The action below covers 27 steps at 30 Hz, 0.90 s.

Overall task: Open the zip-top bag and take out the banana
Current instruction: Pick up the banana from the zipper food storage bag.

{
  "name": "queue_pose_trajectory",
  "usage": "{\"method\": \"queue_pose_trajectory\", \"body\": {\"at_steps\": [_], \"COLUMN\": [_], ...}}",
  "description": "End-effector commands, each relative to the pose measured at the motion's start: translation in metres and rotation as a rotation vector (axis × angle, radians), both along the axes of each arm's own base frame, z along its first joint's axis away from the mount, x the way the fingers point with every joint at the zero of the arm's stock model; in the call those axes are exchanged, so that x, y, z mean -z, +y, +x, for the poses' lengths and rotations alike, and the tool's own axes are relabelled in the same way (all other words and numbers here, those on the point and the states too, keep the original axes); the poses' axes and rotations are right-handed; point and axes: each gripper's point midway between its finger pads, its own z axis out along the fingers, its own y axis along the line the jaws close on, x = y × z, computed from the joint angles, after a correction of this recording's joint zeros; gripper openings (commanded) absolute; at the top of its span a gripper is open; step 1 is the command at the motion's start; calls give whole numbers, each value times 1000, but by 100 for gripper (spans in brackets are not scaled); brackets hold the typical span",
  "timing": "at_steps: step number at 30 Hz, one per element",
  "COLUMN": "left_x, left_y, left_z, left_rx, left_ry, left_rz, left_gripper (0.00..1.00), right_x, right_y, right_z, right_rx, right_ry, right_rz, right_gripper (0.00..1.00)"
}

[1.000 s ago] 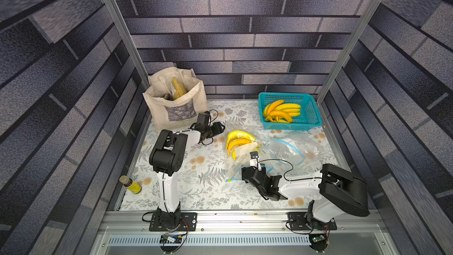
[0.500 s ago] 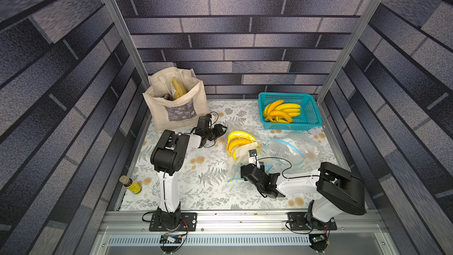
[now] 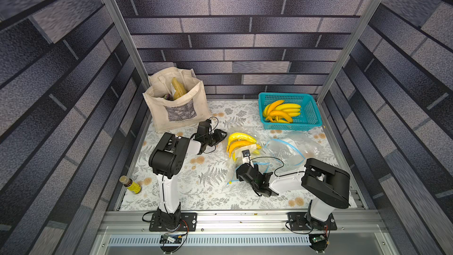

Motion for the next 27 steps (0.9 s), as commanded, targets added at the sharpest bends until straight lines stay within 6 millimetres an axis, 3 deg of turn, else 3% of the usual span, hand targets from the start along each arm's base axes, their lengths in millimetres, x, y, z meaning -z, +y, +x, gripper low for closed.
{"method": "queue_pose_trajectory", "body": {"at_steps": [1,5,6,7,9,11,14,16,18,22,27], "left_x": [-18,-14,-12,-9,-12,-27,-63,-86,-94,-82,-67], "left_y": [-5,0,3,9,23,38,46,38,23,3,7], "left_z": [-5,-14,-16,-19,-28,-38,-59,-78,-101,-148,-195], "left_rx": [8,-2,-9,-26,-60,-88,-86,-20,90,253,328], "left_ry": [-40,-29,-23,-12,-30,-65,-157,-224,-245,-224,-230], "left_rz": [-11,12,29,64,148,229,318,357,406,472,558], "left_gripper": [26,21,24,33,38,50,60,62,61,54,52], "right_x": [-4,-3,-4,-4,-6,-8,-13,-14,-14,-16,-19], "right_y": [20,27,26,23,15,6,3,4,4,3,-1], "right_z": [10,12,12,11,9,7,7,7,7,7,5], "right_rx": [-39,-43,-42,-33,-17,-1,-7,-11,-8,1,-4], "right_ry": [-18,-11,-12,-10,-14,-23,-35,-32,-33,-32,-32], "right_rz": [-4,12,20,24,29,26,14,4,11,23,15], "right_gripper": [70,69,69,69,69,69,69,70,70,70,70]}}
